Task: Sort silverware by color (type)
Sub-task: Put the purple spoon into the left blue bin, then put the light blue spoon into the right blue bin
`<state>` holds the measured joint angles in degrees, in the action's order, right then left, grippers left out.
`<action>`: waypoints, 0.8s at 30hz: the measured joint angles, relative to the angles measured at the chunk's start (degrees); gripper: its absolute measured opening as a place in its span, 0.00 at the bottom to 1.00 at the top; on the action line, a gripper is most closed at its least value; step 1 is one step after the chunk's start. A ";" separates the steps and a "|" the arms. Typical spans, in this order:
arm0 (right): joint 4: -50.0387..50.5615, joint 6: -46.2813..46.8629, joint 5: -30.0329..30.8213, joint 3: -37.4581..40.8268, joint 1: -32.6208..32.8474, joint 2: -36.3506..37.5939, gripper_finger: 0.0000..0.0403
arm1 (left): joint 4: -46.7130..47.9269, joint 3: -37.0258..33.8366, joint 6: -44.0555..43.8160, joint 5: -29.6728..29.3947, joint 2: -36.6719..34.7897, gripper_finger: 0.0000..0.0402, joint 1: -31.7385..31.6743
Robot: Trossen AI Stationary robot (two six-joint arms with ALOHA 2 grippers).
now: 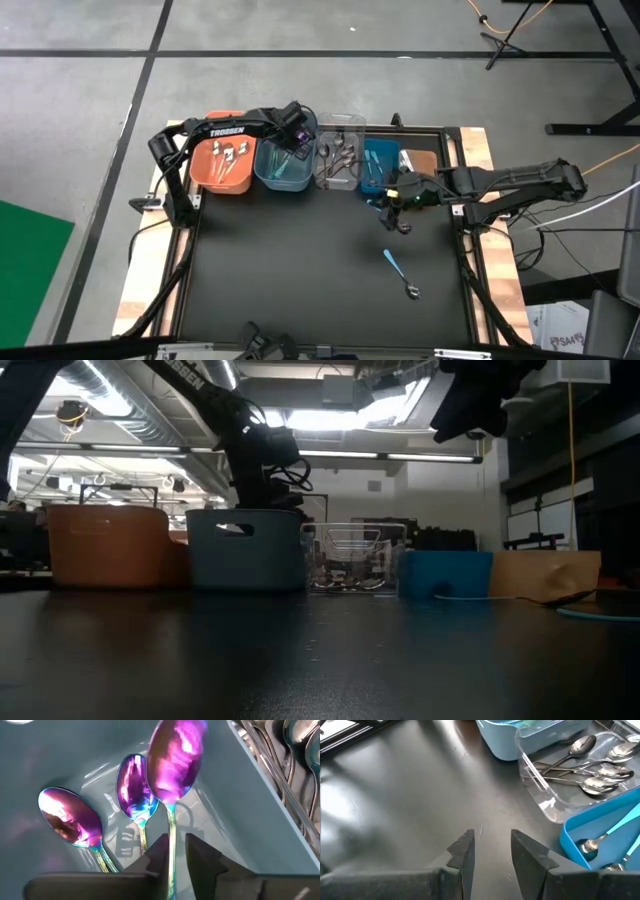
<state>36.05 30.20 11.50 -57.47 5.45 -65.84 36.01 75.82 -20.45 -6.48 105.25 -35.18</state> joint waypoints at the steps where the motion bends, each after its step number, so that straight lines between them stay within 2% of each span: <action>1: 0.00 0.01 0.04 0.00 -0.03 0.00 0.29 | -0.02 0.01 0.00 -0.01 0.00 0.15 0.00; 9: 1.29 0.00 0.05 0.00 -0.22 0.00 0.29 | -0.02 0.01 -0.02 -0.02 0.00 0.23 0.00; 14: 5.51 -0.02 1.28 0.20 -0.20 0.00 0.29 | -0.04 0.01 0.00 -0.04 0.00 0.24 0.00; 24: 3.95 -0.02 1.81 6.84 -0.20 -0.04 0.29 | -0.63 0.01 0.02 0.13 -4.33 0.24 0.00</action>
<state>40.01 30.17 13.31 -50.63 5.26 -65.89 35.38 75.83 -20.43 -6.35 100.92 -35.18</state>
